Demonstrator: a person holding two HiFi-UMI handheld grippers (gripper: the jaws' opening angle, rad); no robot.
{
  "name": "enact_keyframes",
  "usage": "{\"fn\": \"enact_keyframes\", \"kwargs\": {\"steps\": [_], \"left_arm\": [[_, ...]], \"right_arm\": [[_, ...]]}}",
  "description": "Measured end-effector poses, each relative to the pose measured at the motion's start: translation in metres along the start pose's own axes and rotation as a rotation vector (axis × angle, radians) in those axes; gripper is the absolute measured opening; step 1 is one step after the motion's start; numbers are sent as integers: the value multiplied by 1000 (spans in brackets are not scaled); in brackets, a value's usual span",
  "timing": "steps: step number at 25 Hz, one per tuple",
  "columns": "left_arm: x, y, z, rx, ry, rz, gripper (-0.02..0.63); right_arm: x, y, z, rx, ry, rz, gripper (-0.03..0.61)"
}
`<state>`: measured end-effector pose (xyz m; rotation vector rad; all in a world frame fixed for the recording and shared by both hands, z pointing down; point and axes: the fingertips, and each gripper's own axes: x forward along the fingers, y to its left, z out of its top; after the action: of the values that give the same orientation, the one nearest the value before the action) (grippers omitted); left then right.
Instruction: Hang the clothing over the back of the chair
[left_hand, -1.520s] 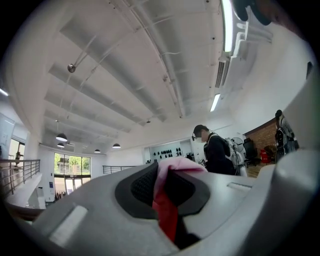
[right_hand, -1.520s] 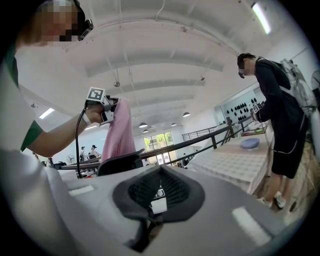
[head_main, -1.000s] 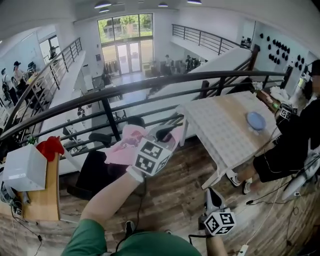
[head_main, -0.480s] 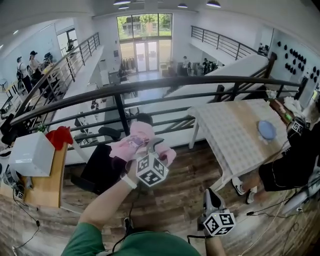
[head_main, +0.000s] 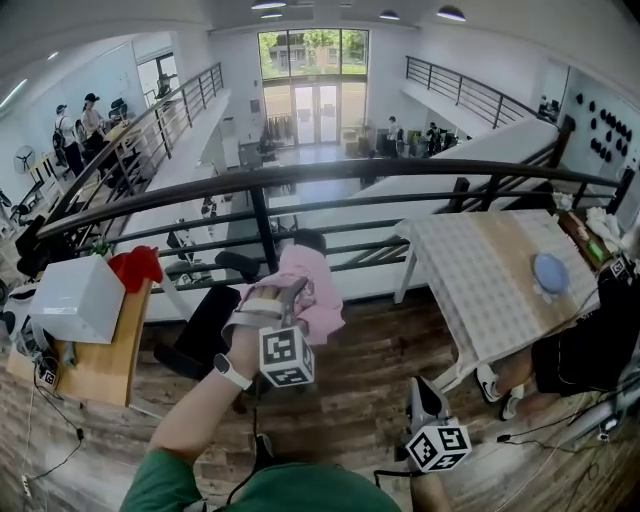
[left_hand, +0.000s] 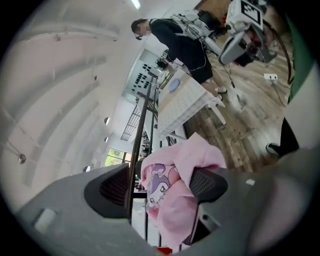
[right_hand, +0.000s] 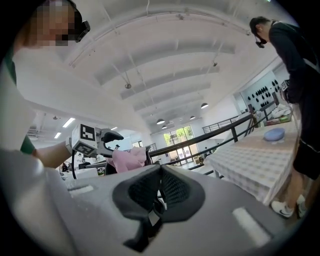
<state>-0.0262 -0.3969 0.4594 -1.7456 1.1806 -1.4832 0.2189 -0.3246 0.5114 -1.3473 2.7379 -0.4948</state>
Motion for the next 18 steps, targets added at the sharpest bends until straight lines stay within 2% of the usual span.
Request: {"fn": "enact_keyframes", "kwargs": {"steps": [2, 3, 7, 10, 13, 15, 18], "left_arm": [[-12, -1, -4, -57, -24, -28, 350], [-18, -1, -6, -60, -22, -26, 350], [-35, -2, -13, -15, 29, 7, 350], [-44, 6, -19, -3, 87, 76, 347], [-55, 25, -18, -14, 102, 203, 345], [-60, 35, -15, -42, 83, 266, 336], [-66, 38, -2, -107, 8, 264, 321]], "right_arm": [[4, 6, 0, -1, 3, 12, -9], [6, 8, 0, -1, 5, 18, -9], [11, 10, -2, 1, 9, 29, -9], [12, 12, -3, 0, 10, 34, -9], [11, 14, -4, 1, 10, 38, -9], [10, 13, -4, 2, 9, 36, -9], [6, 8, -3, 5, 7, 30, -9]]}}
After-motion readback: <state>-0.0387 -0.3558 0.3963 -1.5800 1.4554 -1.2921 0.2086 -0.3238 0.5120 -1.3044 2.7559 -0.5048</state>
